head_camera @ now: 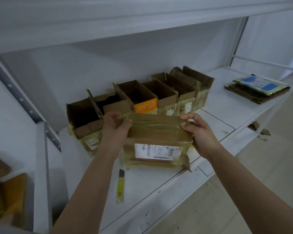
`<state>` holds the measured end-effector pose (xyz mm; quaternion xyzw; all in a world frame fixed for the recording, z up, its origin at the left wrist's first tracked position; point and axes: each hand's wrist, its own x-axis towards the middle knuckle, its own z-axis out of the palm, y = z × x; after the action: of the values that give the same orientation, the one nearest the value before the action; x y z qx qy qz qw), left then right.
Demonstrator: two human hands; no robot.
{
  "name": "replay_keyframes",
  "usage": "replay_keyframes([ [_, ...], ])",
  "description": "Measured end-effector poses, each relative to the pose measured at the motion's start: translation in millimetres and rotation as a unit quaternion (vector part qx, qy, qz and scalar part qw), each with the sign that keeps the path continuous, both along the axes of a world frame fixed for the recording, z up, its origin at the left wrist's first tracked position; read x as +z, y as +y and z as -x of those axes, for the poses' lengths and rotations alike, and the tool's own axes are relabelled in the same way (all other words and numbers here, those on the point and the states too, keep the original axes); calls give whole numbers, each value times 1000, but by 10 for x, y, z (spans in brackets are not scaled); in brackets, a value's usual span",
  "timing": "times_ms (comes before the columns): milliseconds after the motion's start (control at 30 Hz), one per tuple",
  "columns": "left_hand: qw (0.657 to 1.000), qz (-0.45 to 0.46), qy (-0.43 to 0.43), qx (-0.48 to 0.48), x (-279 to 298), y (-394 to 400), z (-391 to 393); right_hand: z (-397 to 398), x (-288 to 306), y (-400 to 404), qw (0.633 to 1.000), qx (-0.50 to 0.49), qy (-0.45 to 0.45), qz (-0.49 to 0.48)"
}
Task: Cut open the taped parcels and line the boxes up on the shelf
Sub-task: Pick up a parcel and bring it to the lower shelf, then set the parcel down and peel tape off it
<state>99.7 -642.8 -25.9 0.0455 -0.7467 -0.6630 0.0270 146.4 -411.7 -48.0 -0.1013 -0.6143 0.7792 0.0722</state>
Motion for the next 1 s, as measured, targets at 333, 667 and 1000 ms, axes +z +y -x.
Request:
replay_keyframes([
  [333,665,692,177,-218,-222,418,17,62,-237,0,999,42,6,-30],
  [667,660,711,171,-171,-278,491,79,292,-379,586,966,-55,-73,-243],
  [1000,658,719,144,-172,-255,605,131,510,-895,842,621,157,-201,-741],
])
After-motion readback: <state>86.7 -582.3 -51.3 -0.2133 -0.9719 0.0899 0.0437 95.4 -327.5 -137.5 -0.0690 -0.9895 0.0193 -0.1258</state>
